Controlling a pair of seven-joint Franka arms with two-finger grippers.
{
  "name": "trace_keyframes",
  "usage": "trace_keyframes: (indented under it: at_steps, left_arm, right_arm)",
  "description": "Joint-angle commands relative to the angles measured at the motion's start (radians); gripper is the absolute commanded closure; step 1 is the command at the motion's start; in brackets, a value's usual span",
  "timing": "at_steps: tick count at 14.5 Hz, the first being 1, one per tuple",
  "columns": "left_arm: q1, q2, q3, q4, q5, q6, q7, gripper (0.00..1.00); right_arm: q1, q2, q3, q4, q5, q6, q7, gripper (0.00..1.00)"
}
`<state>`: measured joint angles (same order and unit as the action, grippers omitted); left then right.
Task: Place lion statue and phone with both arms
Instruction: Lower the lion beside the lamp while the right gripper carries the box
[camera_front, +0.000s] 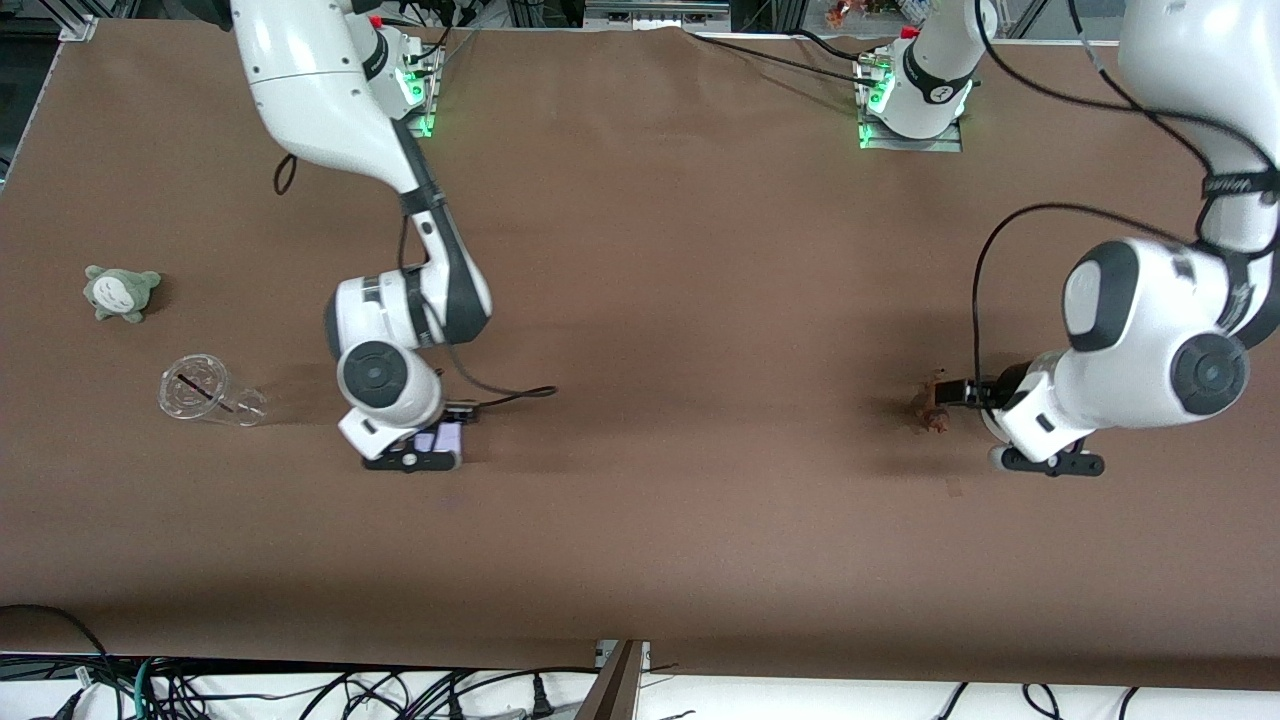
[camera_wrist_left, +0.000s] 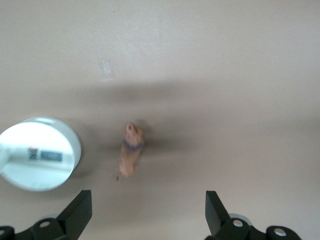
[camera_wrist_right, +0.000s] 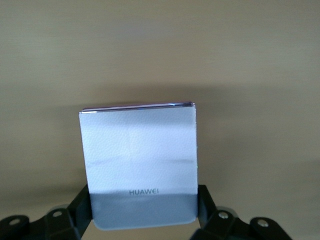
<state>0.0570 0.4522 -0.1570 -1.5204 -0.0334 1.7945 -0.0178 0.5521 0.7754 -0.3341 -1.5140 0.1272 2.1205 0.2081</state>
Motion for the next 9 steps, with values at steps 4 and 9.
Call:
trace_keyframes:
  at_steps: [4,9]
  left_arm:
    - [-0.009,-0.285,-0.018,0.044,0.114,-0.295,0.001,0.0]
    - [0.006,-0.308,-0.016,0.232,0.113,-0.529,0.006,0.0]
  right_arm:
    - [-0.141,-0.059,0.004,-0.083,0.04,-0.001,-0.179,0.58]
    - [-0.222,-0.074,0.006,-0.124,0.118,0.001,-0.326,0.58]
